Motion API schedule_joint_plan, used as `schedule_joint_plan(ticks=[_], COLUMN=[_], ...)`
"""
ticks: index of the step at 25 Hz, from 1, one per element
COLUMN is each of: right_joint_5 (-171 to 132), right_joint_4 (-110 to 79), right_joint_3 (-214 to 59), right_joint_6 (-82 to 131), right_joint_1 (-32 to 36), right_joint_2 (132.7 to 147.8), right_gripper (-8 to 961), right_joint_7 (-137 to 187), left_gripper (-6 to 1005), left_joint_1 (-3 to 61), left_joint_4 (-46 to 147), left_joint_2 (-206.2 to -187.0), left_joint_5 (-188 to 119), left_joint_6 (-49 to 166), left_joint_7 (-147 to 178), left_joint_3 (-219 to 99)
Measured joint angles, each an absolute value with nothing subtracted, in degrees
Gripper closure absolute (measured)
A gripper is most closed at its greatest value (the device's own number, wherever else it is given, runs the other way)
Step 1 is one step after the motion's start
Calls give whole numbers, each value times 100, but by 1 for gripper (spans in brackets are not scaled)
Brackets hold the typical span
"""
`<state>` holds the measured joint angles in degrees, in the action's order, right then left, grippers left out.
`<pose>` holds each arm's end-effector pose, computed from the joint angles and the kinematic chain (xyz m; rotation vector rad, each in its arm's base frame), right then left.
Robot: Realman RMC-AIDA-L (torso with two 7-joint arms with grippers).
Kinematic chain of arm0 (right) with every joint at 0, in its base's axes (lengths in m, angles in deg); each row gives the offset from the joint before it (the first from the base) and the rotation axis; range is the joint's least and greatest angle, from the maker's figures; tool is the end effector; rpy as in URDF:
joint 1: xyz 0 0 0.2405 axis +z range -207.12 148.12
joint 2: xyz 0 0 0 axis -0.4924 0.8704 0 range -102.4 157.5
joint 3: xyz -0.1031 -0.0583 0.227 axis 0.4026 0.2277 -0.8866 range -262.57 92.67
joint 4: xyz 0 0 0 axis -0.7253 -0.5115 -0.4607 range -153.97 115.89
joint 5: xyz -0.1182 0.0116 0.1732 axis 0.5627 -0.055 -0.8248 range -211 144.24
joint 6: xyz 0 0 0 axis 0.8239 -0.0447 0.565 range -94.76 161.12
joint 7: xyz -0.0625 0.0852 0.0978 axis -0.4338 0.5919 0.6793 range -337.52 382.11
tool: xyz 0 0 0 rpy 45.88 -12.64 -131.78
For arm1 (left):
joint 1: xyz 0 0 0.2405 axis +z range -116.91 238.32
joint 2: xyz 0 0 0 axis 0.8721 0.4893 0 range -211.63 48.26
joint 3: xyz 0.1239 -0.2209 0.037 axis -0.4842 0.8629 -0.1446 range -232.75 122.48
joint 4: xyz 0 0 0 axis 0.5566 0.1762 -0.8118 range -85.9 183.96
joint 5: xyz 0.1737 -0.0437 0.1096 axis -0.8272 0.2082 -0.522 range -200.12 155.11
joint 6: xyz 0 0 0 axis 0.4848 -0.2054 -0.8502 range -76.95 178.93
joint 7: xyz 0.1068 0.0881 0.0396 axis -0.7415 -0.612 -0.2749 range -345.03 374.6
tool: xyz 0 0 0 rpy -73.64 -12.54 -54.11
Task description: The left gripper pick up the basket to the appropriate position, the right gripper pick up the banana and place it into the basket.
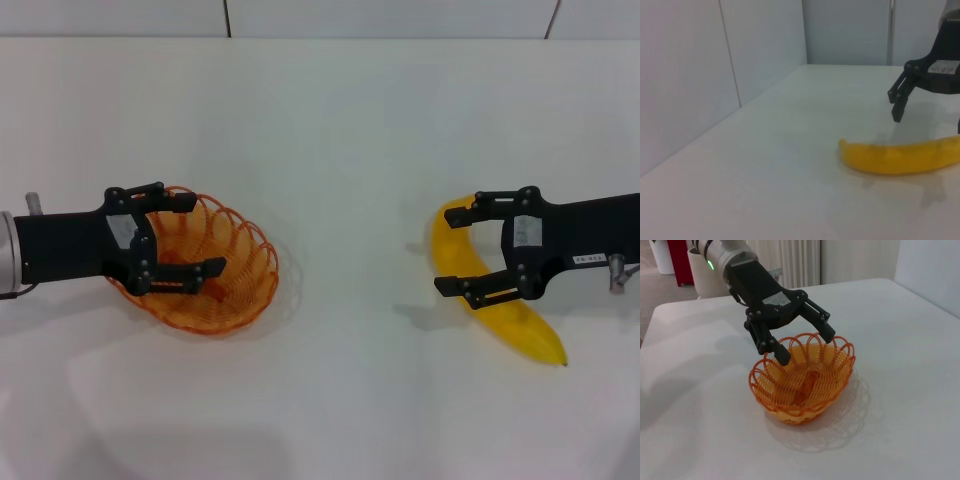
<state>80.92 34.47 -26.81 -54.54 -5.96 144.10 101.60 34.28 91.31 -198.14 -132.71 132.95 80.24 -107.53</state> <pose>0.2639 0.3186 0.0132 -2.8825 0.2968 0.3213 -0.2768 0.3334 0.0056 -2.7488 -0.1941 -0.4159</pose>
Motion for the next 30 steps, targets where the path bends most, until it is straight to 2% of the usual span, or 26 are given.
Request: schedule_joint_plan(ticks=[14, 18, 19, 24, 30], right_joint_5=[8092, 8097, 8097, 8097, 8096], right_joint_4=[3387, 3334, 3321, 3284, 3260], right_joint_3=[-2675, -2669, -2668, -2668, -2668], right_joint_6=[-5321, -5313, -5313, -5313, -5313], right_joint_1=[-585, -551, -539, -508, -494], right_joint_2=[14405, 14401, 14399, 14396, 14388], right_gripper=[69, 69, 69, 69, 69], right_joint_7=[10137, 10133, 10133, 10131, 10130], left_gripper=[113, 119, 121, 129, 138], left_joint_1=[3415, 3384, 3345, 3159, 2912], left_joint_4=[9149, 9440, 9604, 9635, 9623], left_joint_2=[-19799, -19683, -19583, -19401, -19361], left_joint_5=[-13095, -13252, -13482, -13867, -14490], left_joint_6=[13119, 12845, 12672, 12589, 12636], left_joint_7=[8667, 9736, 10383, 11187, 11640], left_joint_3=[-10280, -10014, -10008, -10035, -10068])
